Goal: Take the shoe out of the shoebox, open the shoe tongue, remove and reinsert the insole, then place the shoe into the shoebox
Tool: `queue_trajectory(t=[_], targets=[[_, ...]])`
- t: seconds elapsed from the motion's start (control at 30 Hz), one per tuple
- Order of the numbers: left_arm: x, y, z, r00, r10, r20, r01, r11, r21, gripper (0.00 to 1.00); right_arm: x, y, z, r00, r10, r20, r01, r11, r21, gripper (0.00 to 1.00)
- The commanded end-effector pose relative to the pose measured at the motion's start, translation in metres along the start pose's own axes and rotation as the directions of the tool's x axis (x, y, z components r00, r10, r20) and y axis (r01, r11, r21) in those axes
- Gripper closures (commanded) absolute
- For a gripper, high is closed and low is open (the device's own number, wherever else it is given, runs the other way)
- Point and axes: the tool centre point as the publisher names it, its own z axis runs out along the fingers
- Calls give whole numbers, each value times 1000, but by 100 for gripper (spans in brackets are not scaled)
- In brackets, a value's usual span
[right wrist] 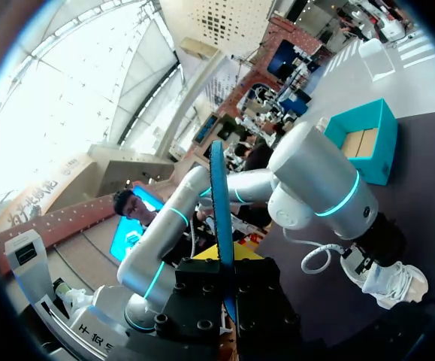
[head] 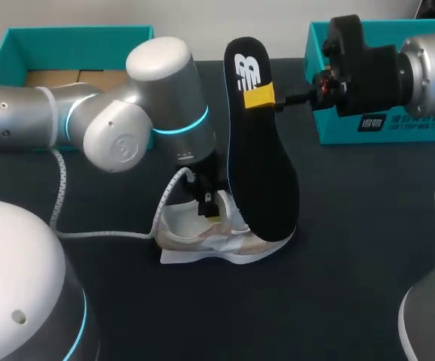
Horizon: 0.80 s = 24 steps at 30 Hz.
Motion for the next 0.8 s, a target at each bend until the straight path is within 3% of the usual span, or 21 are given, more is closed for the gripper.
queue_trajectory(t=[0.03, 0.27, 0.37, 0.57, 0.63, 0.8], targets=[[-10, -2, -13, 956, 167, -240, -173, 985, -7, 100, -1, 2, 4, 1000, 2, 1, -2, 1000, 2, 100], [-14, -12, -32, 769, 438, -465, -499, 866, -9, 100, -1, 2, 4, 1000, 2, 1, -2, 1000, 2, 100], [-12, -16, -35, 646, 541, -538, -640, 768, 5, 100, -1, 2, 4, 1000, 2, 1, -2, 1000, 2, 100], [-4, -19, -40, 407, 693, -596, -840, 540, 54, 100, -1, 2, 4, 1000, 2, 1, -2, 1000, 2, 100], [-4, -19, -40, 374, 719, -586, -882, 471, 15, 100, -1, 2, 4, 1000, 2, 1, -2, 1000, 2, 100], [-6, -18, -49, 258, 783, -566, -945, 326, 21, 100, -1, 2, 4, 1000, 2, 1, -2, 1000, 2, 100]])
